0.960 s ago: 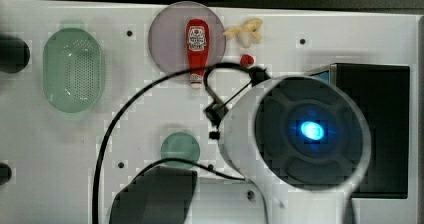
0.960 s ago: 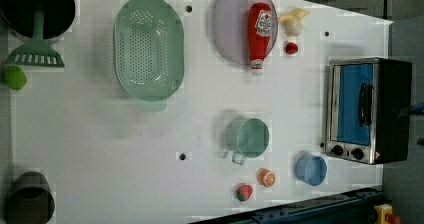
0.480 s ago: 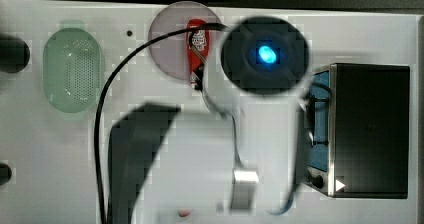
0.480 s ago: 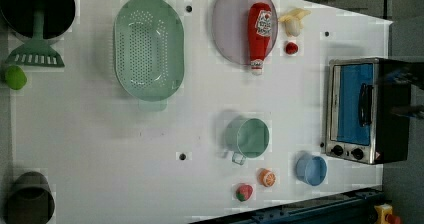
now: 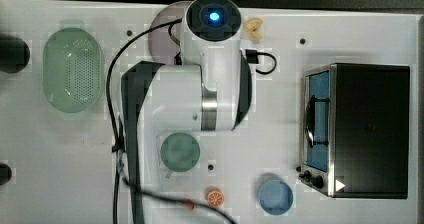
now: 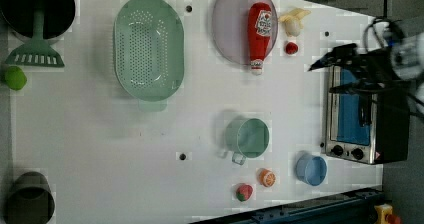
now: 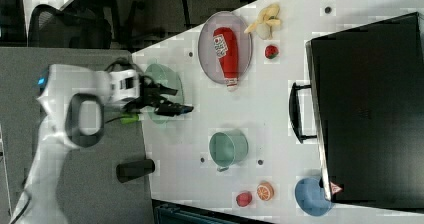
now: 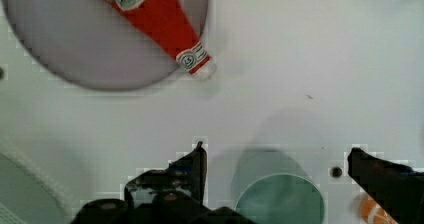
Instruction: Pick ketchup from plate and place it on table.
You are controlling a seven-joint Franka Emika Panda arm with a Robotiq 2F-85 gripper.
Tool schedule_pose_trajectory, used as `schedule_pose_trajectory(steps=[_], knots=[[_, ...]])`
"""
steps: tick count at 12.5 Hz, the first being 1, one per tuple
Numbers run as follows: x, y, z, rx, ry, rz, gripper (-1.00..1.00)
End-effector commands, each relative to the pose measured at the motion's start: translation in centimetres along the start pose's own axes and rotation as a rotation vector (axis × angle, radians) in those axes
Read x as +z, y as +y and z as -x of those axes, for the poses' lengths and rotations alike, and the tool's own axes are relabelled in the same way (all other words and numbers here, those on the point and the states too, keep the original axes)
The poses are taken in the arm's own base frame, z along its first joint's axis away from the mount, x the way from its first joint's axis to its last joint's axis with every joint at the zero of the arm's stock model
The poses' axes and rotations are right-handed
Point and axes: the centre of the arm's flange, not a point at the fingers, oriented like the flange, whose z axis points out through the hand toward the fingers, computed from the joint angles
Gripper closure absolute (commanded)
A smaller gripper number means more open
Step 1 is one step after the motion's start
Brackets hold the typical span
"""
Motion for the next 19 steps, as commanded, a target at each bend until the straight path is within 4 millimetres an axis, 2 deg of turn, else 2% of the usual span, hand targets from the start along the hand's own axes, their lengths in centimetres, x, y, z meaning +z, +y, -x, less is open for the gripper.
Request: schedule_pose_trajectory(steps=[1,5,7,10,14,19], knots=[[0.3,-0.8,-1.2,-0.233,0.051,-0.050,-1.00],[6.0,-3.1,-4.8,-0.513,0.063,-0.069,-1.00],[8.6,-4.0,-6.3,-0.588,0.067,-0.078,-1.00],[12.0,-5.4,-7.5,-0.600,0.063,-0.086,-1.00],[16.0,-7.5,-9.3,-0.616,0.147,-0.114,-1.00],[20.6,-8.9,-10.9,-0.673,0.273,-0.110,-1.00]])
